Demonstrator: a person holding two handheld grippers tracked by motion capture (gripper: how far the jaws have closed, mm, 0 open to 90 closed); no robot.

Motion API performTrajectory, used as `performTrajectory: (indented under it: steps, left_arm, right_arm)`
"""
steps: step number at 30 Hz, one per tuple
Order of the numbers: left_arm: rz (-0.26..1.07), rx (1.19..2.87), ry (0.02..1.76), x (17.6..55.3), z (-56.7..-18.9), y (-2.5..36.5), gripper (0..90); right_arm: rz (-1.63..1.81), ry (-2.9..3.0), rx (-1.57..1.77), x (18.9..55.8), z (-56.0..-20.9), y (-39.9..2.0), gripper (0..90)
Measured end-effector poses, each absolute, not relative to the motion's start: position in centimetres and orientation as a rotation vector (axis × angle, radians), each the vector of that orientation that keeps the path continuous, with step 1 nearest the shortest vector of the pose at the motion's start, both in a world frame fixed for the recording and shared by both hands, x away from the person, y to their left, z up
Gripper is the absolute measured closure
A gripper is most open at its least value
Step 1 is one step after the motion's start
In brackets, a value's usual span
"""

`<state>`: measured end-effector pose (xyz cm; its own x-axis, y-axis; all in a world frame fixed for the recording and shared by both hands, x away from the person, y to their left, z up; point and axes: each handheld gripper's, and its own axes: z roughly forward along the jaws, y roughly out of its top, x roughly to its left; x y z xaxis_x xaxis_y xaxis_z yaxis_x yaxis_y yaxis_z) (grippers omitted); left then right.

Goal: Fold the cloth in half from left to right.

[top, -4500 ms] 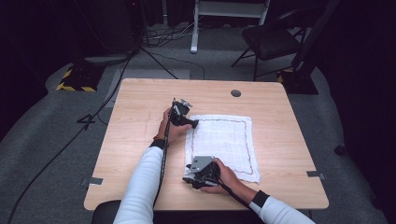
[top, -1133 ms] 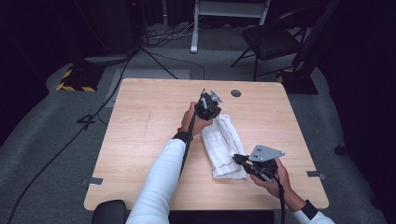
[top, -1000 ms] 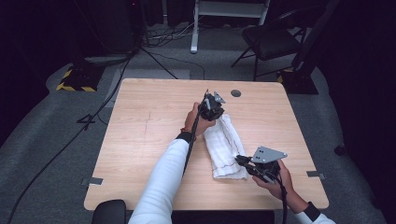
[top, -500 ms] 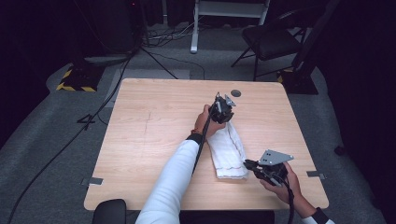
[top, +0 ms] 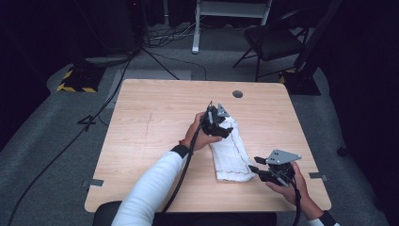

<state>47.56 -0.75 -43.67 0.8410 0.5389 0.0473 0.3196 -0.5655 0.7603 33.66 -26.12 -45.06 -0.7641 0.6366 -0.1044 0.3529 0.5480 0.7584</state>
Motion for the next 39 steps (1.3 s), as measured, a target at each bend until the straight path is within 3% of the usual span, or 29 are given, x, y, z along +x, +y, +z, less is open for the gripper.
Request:
performTrajectory:
  steps: [7,13,17,28,39]
  left_arm:
    - [0.292,2.272,0.523,42.1,-45.2,1.6,30.5]
    - [0.236,2.369,0.446,39.1,-47.1,1.3,33.7]
    - [0.201,2.413,0.406,38.6,-48.0,0.8,46.0]
    - [0.202,2.422,0.411,37.8,-48.8,1.3,52.1]
    - [0.169,2.395,0.453,35.6,-49.0,4.3,52.6]
  right_arm:
    - [1.004,2.450,0.859,35.2,-46.1,-27.0,49.2]
    - [0.935,2.495,0.857,36.5,-47.5,-26.8,43.7]
    - [0.903,2.519,0.854,37.0,-48.3,-26.7,41.8]
    - [0.923,2.550,0.822,36.7,-48.7,-26.3,45.7]
    - [0.946,2.607,0.760,35.0,-48.7,-24.2,45.7]
